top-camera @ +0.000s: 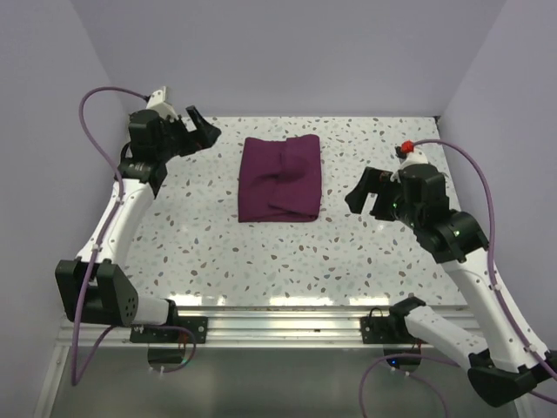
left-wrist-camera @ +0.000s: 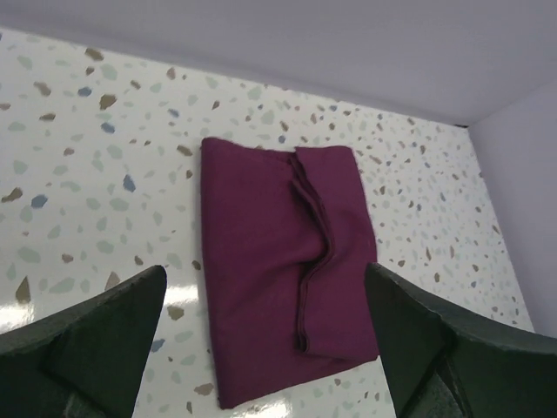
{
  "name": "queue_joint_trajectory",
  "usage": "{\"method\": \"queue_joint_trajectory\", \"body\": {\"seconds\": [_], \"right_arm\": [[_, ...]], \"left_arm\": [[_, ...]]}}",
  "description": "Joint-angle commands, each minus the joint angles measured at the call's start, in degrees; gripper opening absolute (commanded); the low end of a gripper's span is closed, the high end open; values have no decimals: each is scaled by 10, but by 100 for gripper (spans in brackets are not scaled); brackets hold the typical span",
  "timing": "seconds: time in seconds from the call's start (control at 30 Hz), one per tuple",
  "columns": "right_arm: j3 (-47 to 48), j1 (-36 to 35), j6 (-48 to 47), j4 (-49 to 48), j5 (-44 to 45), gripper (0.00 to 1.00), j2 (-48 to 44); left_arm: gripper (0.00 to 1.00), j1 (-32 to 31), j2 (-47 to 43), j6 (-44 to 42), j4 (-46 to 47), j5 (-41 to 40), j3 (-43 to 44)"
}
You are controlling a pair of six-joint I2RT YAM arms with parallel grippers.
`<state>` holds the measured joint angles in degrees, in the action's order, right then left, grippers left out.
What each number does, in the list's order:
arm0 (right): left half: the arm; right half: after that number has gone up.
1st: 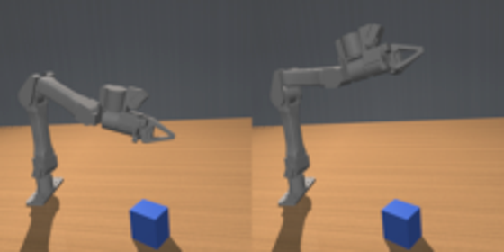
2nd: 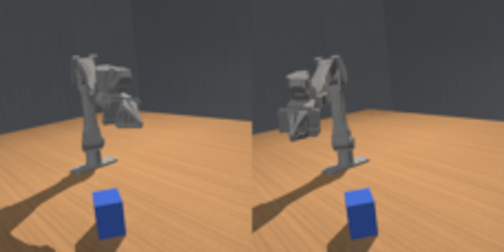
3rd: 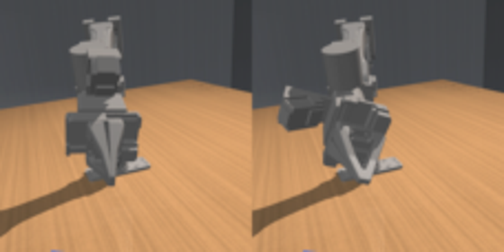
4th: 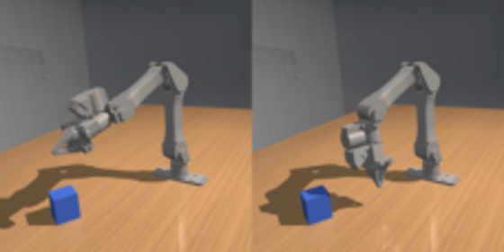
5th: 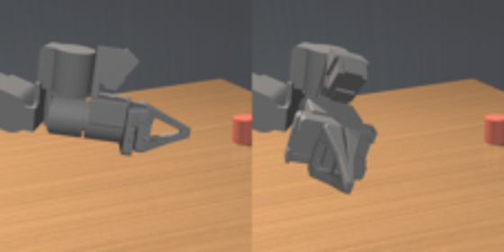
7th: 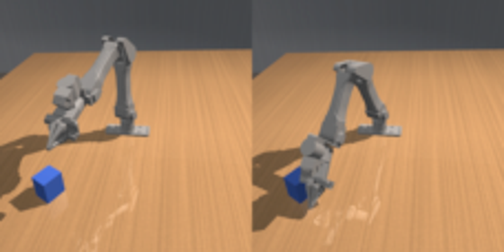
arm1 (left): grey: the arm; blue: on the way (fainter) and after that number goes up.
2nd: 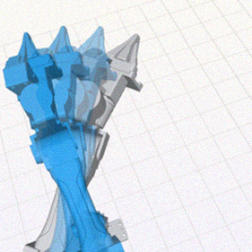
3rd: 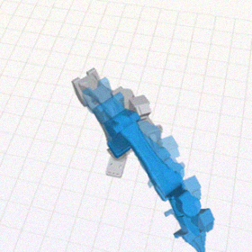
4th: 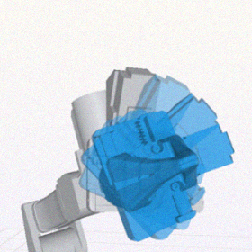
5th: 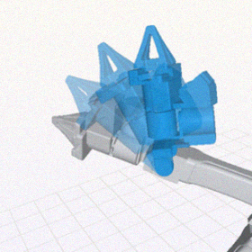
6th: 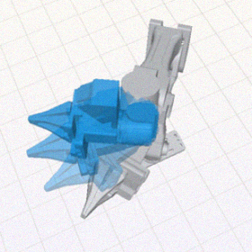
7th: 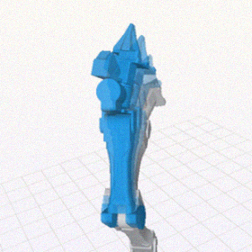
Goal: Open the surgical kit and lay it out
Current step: Open the surgical kit at the center of the board.
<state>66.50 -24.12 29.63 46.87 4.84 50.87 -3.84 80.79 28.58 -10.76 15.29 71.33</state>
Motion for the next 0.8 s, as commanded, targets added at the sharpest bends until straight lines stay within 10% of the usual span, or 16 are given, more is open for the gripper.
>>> {"method": "queue_joint_trajectory", "body": {"seconds": [0.0, 0.13, 0.33, 0.77], "right_arm": [[58, -4, -22, -4, -47, 98, 40], [141, -29, -54, 37, -49, 98, 148], [331, -123, -76, 91, 31, 99, 331], [561, -204, -57, 131, 42, 91, 677]], "left_arm": [[100, -4, -65, 35, 73, 47, -21], [100, 30, 16, 169, 187, 257, -101], [100, -48, -38, 53, 56, 70, -73], [100, -49, -226, -23, -186, -39, -102]]}}
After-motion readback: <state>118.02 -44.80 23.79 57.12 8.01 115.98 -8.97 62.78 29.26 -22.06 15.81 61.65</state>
